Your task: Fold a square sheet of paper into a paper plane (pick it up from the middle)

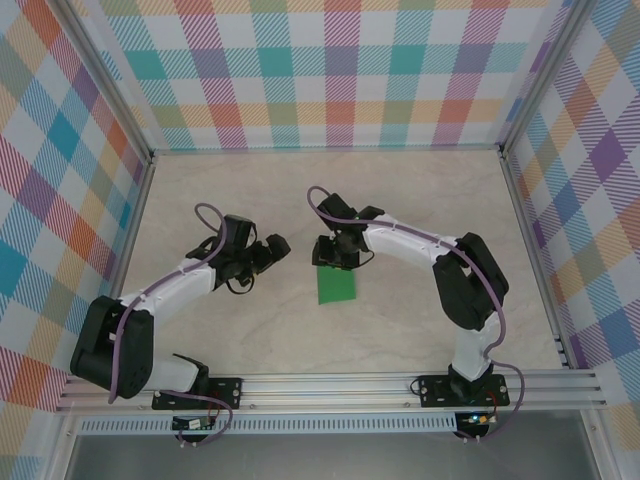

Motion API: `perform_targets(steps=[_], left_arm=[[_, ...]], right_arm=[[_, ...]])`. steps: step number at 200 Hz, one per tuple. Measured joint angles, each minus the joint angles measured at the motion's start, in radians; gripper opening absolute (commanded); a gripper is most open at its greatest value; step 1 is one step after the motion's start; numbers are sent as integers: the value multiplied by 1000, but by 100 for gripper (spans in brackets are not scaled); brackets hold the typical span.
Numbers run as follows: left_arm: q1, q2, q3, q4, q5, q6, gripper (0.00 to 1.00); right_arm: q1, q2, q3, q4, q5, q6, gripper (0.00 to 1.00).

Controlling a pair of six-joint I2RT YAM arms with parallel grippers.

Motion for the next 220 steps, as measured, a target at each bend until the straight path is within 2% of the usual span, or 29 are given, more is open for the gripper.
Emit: perform_targets(steps=[41,94,166,182,220], left_arm=[[1,34,-5,2,46,8,99],[1,61,3,39,122,15,84],[1,135,42,86,188,36,77],[1,164,49,105,208,35,72],[-5,231,53,175,261,4,57]], right_arm=[[0,19,-16,5,11,0,43],[0,136,-8,34,-47,-16,39],[53,175,35,58,-101,-106,38],[73,166,21,69,-105,-115,40],[81,36,-89,77,-71,-82,56]])
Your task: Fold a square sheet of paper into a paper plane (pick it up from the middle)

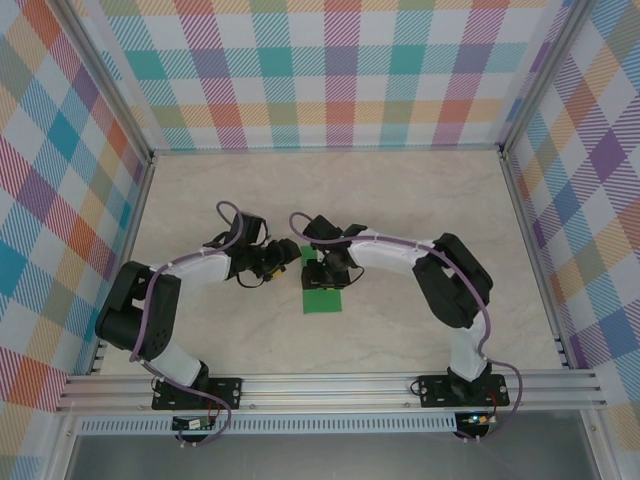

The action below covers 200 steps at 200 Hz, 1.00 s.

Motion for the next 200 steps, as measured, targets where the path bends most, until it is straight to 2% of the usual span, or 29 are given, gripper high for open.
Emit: perform_targets(steps=[40,61,115,170,200], left_arm=[[-53,64,41,56,38,-34,37],[-98,103,74,77,53,-41,29],[-124,188,101,79,41,-42,26],[-124,200,101,74,13,-43,26],[-124,200,101,74,10,-43,26]], right_arm=[[-46,-267,-181,84,28,104,62],[-74,-344,-288,129,28,162,62],[-89,-361,-450,218,-29,280,59],[-89,-326,-465,315,-104,317,51],[-89,-296,-465,333,-125,317,51]])
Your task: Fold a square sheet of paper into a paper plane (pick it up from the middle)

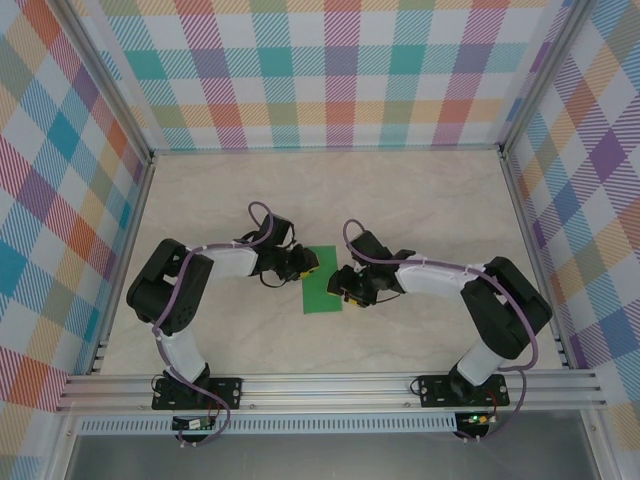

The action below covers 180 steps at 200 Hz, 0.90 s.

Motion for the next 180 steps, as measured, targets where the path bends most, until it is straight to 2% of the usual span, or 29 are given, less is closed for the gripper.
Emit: perform_targets(steps=[54,129,180], left_arm=[[0,-6,0,0,-2,0,32],[1,-53,-1,0,-11,0,32],[1,-53,-9,2,-11,0,30]], right_arm=[[0,19,0,-1,-3,-1,52],[0,36,0,0,-42,-8,52],[0,36,-13,82,-107,-6,48]])
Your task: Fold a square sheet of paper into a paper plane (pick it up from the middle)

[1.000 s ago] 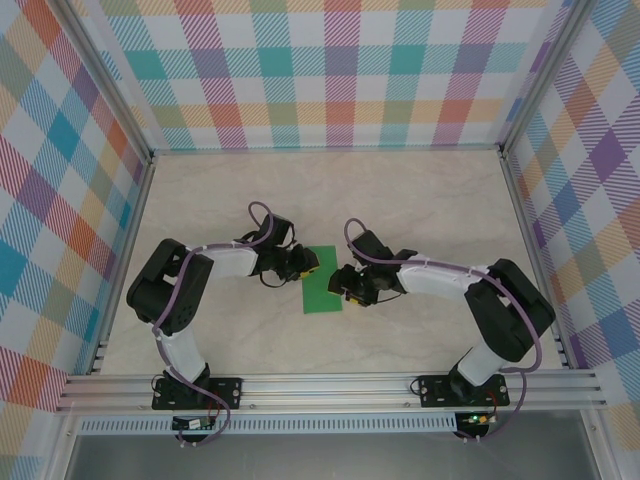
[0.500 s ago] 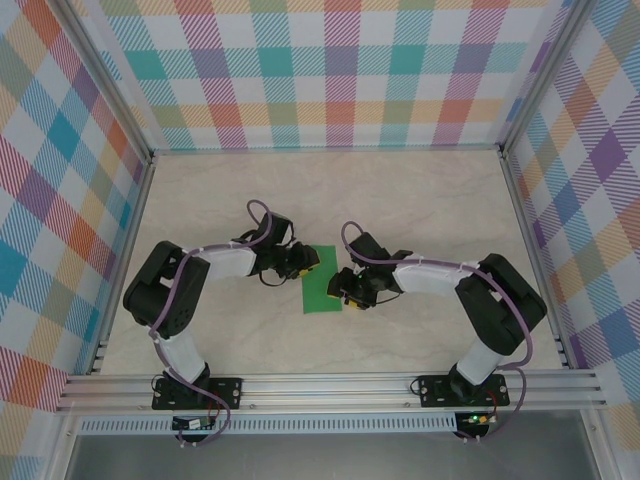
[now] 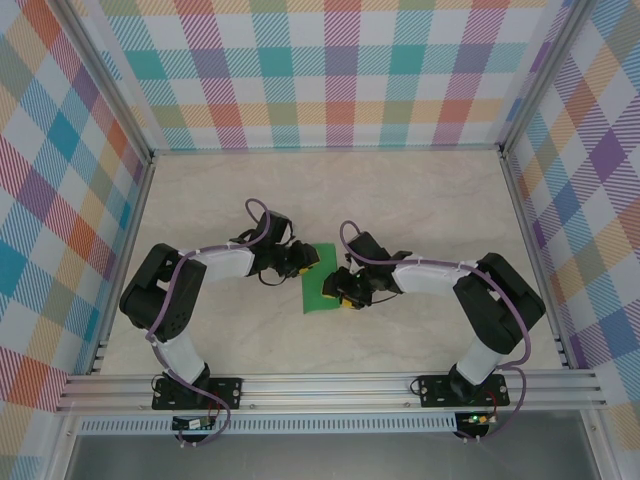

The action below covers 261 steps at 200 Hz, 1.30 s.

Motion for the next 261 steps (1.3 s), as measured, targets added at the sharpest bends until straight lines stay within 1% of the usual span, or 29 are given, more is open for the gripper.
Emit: perform_targets(steps=[47,96,161,171,212,261], left_arm=[[0,0,-20,6,8,0,28],[0,0,-21,29,31,0,27],[0,29,-23,34,38,0,26],[0,36,-23,36,38,0,26],[1,63,-24,44,41,1,26],[1,64,-24,50,42,5,26]], right_arm=[[0,-17,-44,27,-4,25,39],[0,-80,-76,35,2,62,35],[0,-103,-78,31,6,104,11],[0,-103,-75,24,6,109,9],[0,-82,-16,-5,4,110,6],[0,34,94,-11,-3,103,6]])
